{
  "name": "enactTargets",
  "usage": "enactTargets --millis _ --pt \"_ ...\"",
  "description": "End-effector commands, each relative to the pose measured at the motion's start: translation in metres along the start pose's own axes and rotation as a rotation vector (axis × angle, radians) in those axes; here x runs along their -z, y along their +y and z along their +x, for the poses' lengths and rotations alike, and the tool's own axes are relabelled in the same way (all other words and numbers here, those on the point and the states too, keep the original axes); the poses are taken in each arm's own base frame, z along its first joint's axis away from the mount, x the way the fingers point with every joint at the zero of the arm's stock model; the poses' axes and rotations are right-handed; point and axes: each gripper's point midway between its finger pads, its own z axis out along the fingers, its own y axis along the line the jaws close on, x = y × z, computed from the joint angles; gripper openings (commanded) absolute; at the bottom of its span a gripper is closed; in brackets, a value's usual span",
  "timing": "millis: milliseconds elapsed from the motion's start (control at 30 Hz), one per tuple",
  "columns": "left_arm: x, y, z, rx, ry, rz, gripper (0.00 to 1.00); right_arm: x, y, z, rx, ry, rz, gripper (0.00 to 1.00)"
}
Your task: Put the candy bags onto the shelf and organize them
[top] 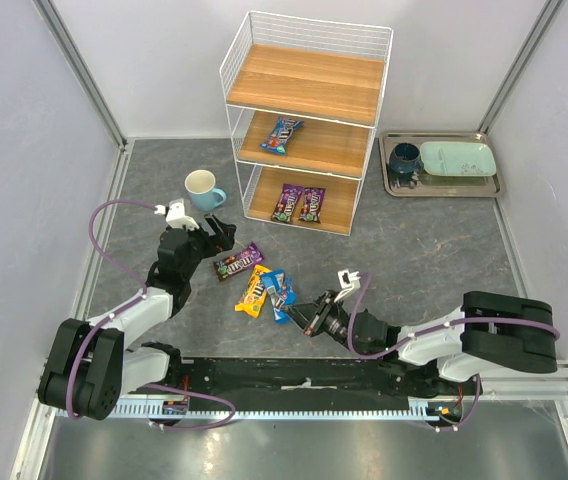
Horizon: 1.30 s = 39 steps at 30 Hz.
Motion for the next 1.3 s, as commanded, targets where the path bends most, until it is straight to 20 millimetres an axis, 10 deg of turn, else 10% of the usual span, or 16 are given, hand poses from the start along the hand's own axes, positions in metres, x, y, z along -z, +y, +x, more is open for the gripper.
enactTargets --millis 0,900,1133,1267 --pt "-0.002 -0.01 -0.011 0.029 -0.034 0.034 0.94 0.003 0.014 -0.017 -0.166 -0.073 -0.057 0.0" --pt "-0.004 -0.01 -0.01 0.033 -0.029 0.031 0.94 0.037 -0.061 -0.002 -0.141 0.002 0.324 0.14" --pt "-0.003 -0.009 -0.01 0.032 -0.029 0.031 0.94 0.047 -0.051 -0.026 -0.083 -0.052 0.415 0.63" --pt "-0.004 -0.01 -0.01 0.033 -0.029 0.031 0.94 0.055 -0.052 -0.036 -0.013 -0.063 0.495 0.7"
